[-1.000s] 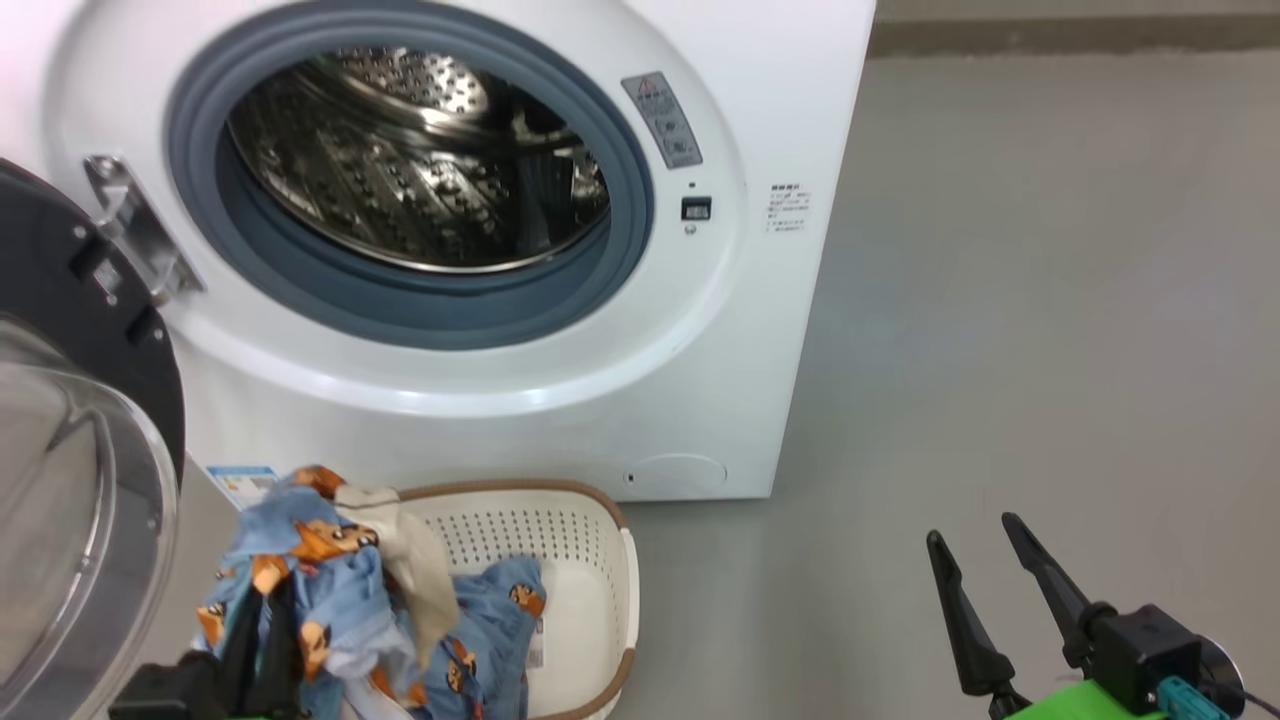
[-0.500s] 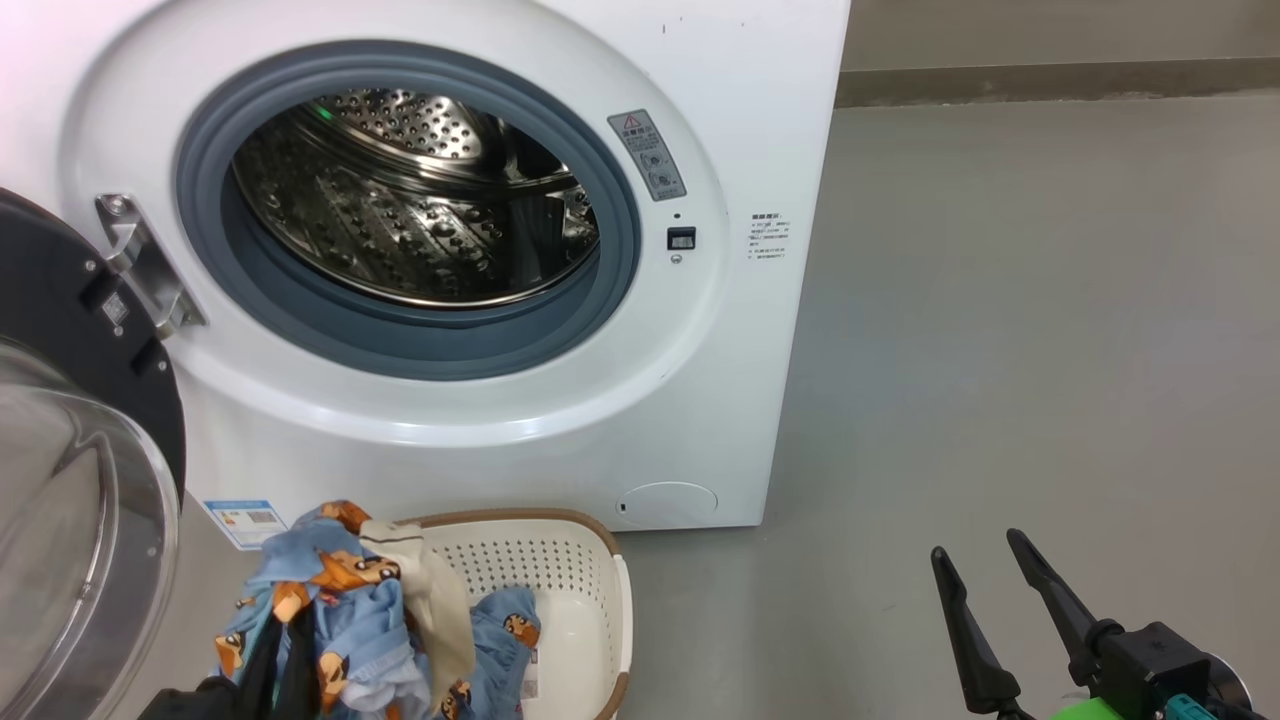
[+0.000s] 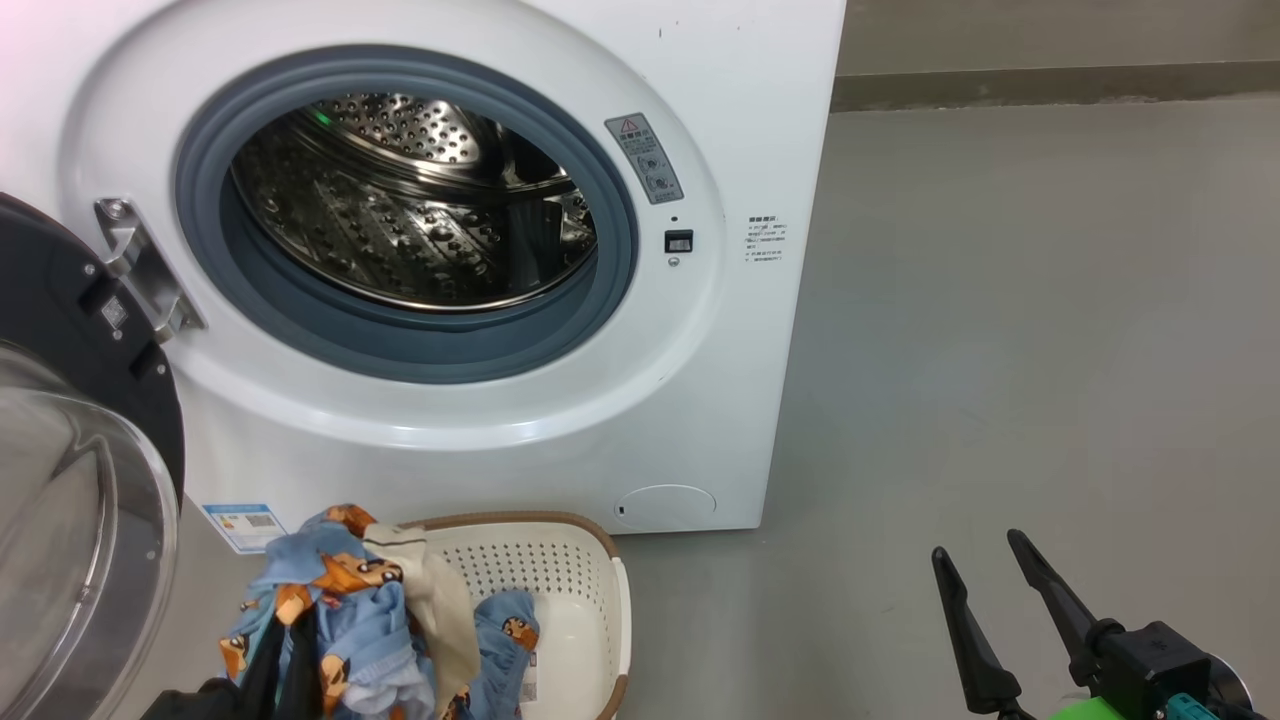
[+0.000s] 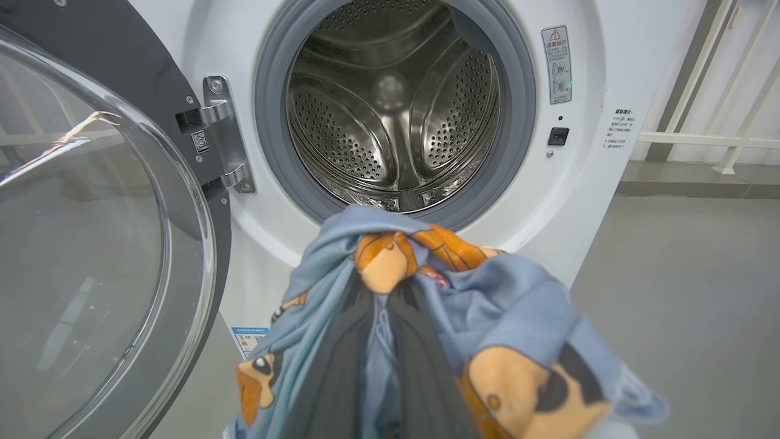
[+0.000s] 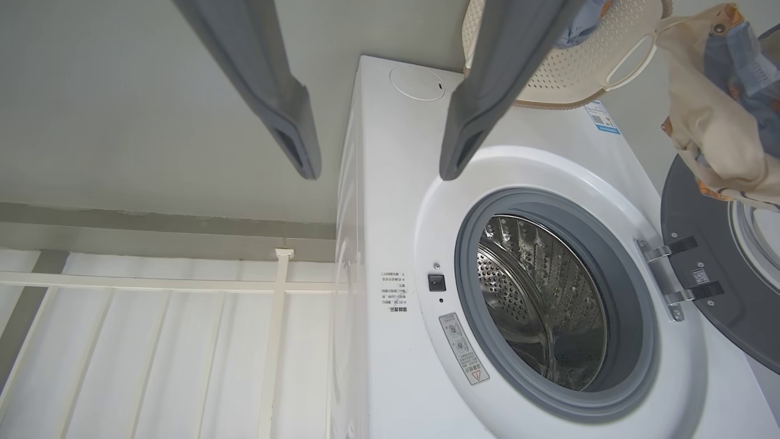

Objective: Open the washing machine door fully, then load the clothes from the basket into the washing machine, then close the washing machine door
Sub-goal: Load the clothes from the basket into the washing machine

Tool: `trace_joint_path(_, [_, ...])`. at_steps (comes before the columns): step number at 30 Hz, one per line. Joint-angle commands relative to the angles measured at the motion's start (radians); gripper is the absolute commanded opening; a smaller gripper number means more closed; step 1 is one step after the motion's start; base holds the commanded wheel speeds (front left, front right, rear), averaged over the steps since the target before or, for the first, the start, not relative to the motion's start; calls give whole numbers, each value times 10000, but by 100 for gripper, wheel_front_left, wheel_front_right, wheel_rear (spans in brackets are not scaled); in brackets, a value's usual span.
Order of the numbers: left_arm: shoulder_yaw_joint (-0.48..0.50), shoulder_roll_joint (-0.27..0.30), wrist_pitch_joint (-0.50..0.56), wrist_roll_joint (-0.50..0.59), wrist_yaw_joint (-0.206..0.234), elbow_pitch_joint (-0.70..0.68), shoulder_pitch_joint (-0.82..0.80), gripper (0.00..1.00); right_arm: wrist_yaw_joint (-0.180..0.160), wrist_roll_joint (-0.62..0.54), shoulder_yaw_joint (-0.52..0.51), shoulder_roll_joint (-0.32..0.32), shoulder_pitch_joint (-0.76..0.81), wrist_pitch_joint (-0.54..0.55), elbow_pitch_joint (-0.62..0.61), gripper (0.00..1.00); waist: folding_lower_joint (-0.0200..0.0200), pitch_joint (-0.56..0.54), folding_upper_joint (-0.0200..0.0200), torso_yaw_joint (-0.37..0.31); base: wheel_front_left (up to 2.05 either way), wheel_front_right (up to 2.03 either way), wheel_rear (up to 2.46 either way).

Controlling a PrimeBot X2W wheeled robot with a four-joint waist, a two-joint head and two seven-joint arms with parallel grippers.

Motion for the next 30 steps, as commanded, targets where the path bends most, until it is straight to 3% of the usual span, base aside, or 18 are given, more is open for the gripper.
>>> trace_joint_path(1, [357, 194, -101, -48, 112, -192, -359, 0, 62, 43, 206, -47, -108, 2, -263, 100, -1, -2, 0, 4, 0, 0, 0])
trace_joint_path(16, [244, -40, -334, -197, 12, 648, -1296, 0, 62, 76, 438, -47, -400, -53, -313, 100, -1, 568, 0, -227, 0, 0, 0])
trace_joint_path(30, [331, -152, -531, -492, -664, 2729, -4514, 0, 62, 238, 681, -47, -1530, -478, -409, 100, -1, 2885, 0, -961, 0, 0, 0])
